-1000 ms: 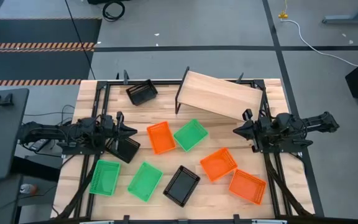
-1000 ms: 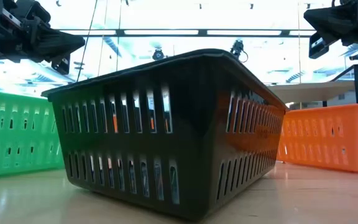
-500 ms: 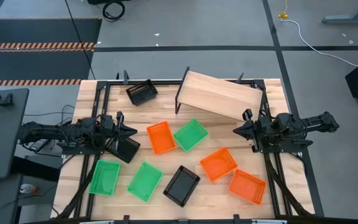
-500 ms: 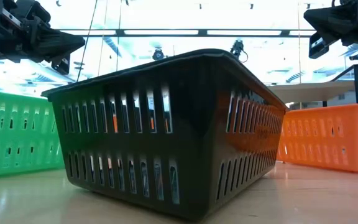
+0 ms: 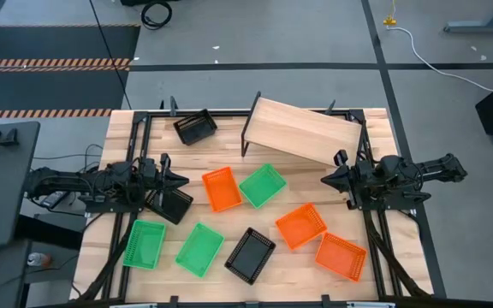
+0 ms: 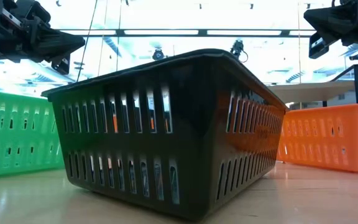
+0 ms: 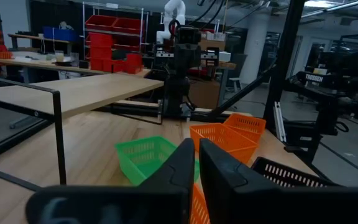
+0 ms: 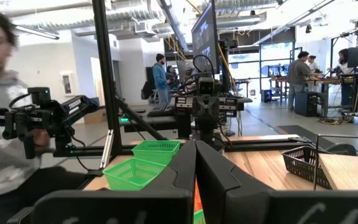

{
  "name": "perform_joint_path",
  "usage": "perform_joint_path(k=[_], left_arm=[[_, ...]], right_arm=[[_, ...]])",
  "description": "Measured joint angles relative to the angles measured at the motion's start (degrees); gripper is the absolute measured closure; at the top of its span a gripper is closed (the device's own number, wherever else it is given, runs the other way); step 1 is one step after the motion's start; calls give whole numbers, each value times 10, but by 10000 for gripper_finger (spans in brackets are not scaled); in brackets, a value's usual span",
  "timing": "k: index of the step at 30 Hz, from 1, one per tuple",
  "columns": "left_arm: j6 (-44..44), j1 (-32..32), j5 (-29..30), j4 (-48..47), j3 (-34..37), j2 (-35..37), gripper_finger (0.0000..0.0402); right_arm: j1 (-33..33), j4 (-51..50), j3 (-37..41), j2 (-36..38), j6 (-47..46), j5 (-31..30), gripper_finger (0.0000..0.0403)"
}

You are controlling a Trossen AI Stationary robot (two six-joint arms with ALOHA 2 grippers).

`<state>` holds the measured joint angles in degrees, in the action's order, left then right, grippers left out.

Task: Stack baskets on shelf by color

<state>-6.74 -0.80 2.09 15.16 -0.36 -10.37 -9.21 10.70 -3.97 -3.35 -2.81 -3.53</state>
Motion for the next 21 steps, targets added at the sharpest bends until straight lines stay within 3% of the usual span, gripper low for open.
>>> perform_joint_path(k=[12, 21], left_arm=[[-3, 0, 0, 12, 0, -1, 367], [-66, 0, 1, 35, 0, -1, 372]], right_arm=[[0, 0, 0, 0, 0, 0, 386], [0, 18, 0, 0, -14, -13, 386]])
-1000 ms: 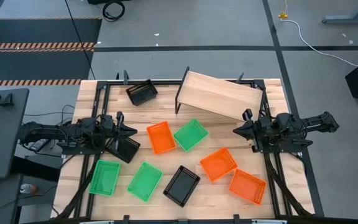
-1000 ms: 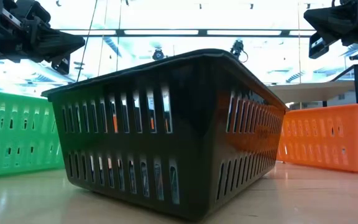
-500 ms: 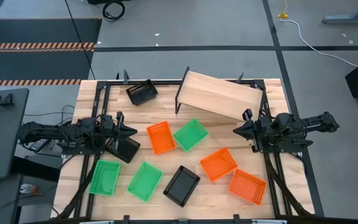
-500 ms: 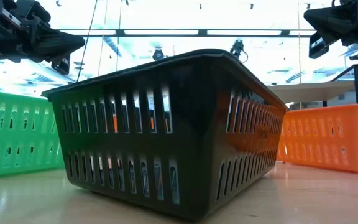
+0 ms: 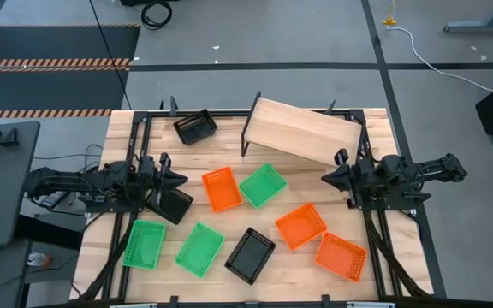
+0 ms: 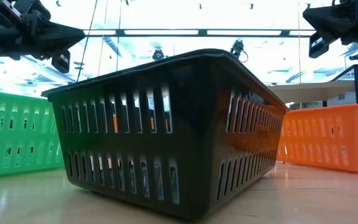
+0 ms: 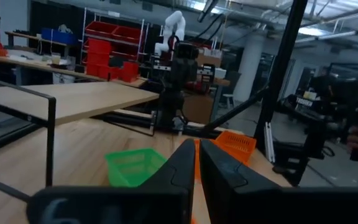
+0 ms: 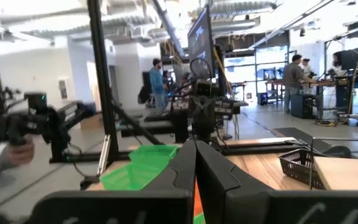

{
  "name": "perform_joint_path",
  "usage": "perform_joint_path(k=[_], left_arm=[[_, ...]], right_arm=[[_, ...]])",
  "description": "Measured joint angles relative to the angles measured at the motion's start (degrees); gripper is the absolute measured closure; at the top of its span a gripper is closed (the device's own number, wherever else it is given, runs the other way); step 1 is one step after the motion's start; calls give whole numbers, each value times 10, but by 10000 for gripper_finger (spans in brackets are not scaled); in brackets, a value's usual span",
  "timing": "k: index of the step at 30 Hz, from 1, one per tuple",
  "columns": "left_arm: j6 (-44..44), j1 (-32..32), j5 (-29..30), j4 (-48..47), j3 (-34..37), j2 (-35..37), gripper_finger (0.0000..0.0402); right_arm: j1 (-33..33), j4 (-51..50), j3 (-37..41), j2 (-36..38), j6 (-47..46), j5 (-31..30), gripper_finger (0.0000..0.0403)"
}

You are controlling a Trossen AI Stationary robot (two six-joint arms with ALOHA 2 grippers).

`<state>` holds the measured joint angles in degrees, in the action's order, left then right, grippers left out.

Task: Stack baskets on shelf by color
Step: Put the top green bin on the shelf

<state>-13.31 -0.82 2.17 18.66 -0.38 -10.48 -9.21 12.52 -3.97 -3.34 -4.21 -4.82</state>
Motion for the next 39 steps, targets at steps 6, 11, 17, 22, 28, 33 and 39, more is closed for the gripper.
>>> perform_joint_path(k=[6, 11, 17, 22, 28, 33, 39], left_arm=[[-41, 0, 76, 26, 0, 0, 372], [-52, 0, 91, 49, 0, 0, 373], [-65, 2, 129, 93, -19, -10, 363], [-22, 1, 133, -26, -120, -76, 340], [18, 7, 137, -226, -252, -191, 279], [68, 18, 102, -255, -322, -262, 235], [81, 16, 72, -335, -368, -318, 213]], right_arm=[[0, 66, 0, 0, -77, 0, 386], [0, 115, -1, 0, -115, -1, 386], [6, 94, -18, -11, -101, -15, 378], [25, 55, -76, -81, -63, -53, 327], [60, -136, -241, -246, -10, -121, 256], [89, -321, -397, -414, -7, -85, 239], [80, -418, -526, -581, -17, -39, 238]])
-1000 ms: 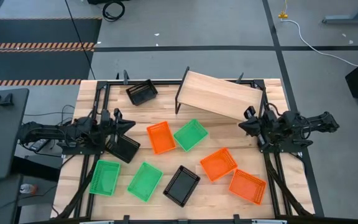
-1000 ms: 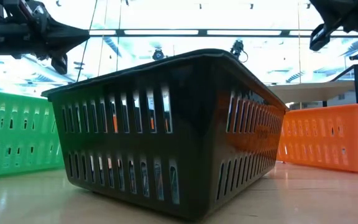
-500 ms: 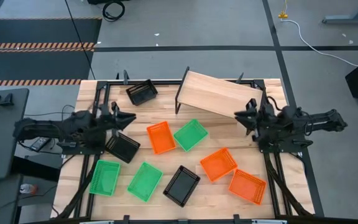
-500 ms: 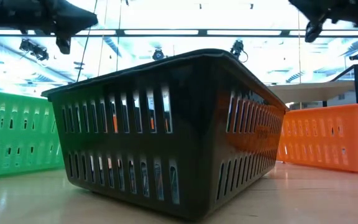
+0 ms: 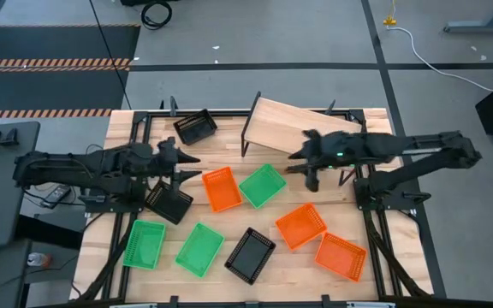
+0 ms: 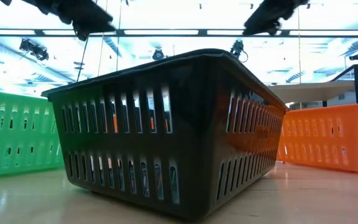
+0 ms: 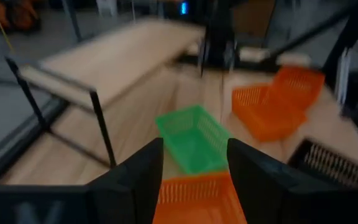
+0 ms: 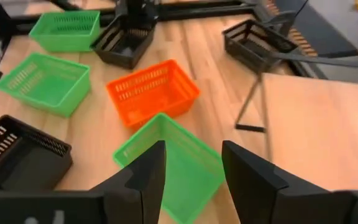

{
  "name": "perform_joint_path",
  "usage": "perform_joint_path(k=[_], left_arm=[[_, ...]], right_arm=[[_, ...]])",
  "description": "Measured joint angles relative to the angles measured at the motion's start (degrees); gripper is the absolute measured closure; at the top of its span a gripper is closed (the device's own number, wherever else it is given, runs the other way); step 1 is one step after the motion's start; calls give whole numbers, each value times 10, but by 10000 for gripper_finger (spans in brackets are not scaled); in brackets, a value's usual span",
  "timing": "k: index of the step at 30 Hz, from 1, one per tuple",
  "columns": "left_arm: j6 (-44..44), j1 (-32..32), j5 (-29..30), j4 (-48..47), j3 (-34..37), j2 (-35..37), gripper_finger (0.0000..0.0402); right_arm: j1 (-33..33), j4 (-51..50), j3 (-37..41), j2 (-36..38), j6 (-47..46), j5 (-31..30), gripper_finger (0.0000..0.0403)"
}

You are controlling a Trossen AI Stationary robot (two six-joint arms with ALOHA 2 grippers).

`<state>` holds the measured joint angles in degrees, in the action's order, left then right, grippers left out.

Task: Stack baskets on shelf by color
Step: Put the top green bin on the shelf

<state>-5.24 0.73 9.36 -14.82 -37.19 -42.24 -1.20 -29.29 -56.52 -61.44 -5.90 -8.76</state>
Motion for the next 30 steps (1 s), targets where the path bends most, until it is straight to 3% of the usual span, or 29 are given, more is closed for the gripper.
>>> perform_joint_path(k=[6, 14, 20, 30], left_arm=[[-3, -8, -22, -76, -12, -44, 212], [-1, -37, -26, -78, -12, -66, 213], [0, -39, -26, -66, -12, -67, 218], [0, -39, -26, -65, -12, -67, 223]], right_arm=[[-42, -20, -76, -128, 45, -4, 238], [-75, -65, -99, -261, 61, 15, 238], [-81, -72, -99, -329, 83, 53, 239], [-81, -51, -99, -385, 113, 32, 243]])
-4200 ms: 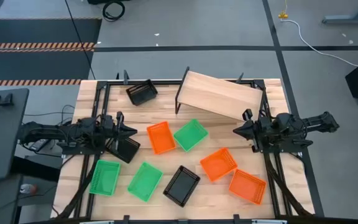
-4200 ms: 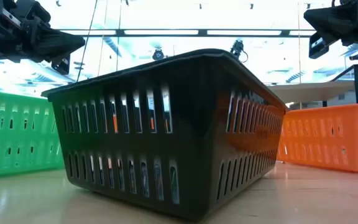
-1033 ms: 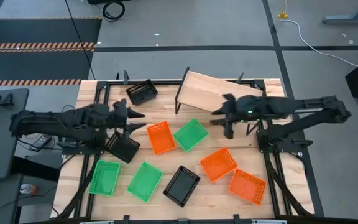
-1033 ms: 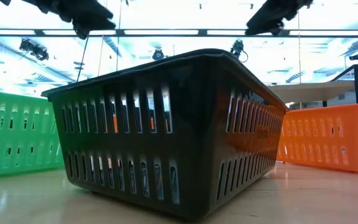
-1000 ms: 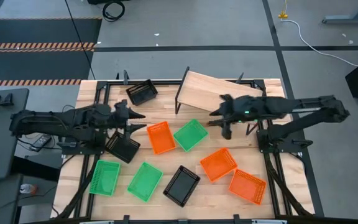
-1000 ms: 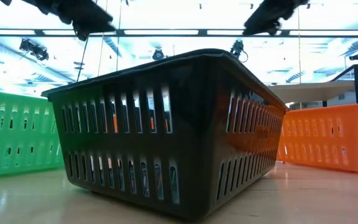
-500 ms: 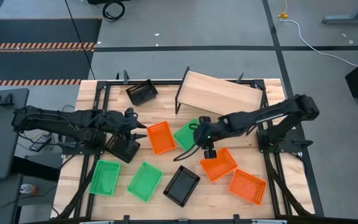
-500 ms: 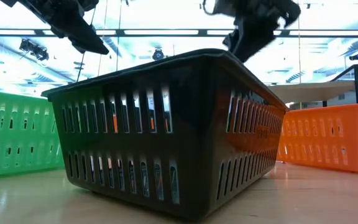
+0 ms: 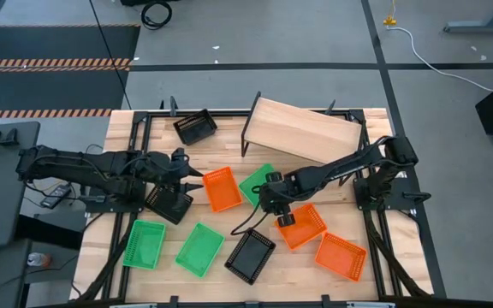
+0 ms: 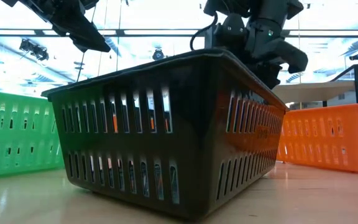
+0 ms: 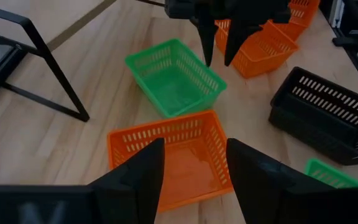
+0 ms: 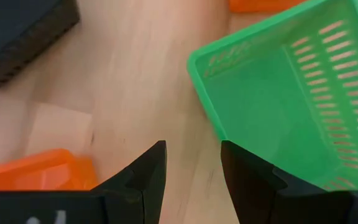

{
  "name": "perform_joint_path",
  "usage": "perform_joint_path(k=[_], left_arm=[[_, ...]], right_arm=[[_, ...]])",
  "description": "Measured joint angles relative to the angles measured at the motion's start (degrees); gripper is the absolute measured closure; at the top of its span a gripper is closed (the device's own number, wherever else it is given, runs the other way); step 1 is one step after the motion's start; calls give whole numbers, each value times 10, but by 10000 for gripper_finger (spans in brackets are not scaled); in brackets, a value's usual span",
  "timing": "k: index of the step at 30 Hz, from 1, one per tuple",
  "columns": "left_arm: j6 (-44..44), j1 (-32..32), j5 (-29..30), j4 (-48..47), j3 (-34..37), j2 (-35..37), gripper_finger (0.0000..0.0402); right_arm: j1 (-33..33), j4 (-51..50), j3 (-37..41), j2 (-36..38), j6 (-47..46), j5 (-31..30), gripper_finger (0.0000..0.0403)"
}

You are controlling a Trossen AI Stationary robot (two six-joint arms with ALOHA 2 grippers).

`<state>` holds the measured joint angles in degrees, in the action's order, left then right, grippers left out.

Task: Stack baskets on shelf by color
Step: Put the top green bin on the shelf

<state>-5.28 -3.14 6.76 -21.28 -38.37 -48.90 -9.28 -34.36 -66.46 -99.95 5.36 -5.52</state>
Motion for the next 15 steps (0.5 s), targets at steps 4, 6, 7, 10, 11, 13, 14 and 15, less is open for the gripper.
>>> perform_joint_path(k=[4, 6, 7, 10, 11, 13, 14, 15], left_arm=[[0, 0, 0, -1, 0, 0, 223], [0, 0, 0, -1, 0, 0, 223], [0, 0, 0, -1, 0, 0, 223], [0, 0, 0, -2, 0, 0, 224], [0, 0, 0, -2, 0, 0, 225], [0, 0, 0, -1, 0, 0, 225], [0, 0, 0, -1, 0, 0, 225], [0, 0, 0, -1, 0, 0, 224]], right_arm=[[0, 9, 0, 8, 4, -17, 243], [0, 9, 0, 16, 2, -24, 243], [0, 8, 0, 21, 2, -26, 243], [0, 5, -1, 25, 6, -41, 243], [2, 4, 0, 25, 8, -41, 243], [6, 10, 3, 24, 9, -40, 243], [8, 18, 9, 24, 7, -38, 244], [9, 24, 15, 24, 5, -38, 244]])
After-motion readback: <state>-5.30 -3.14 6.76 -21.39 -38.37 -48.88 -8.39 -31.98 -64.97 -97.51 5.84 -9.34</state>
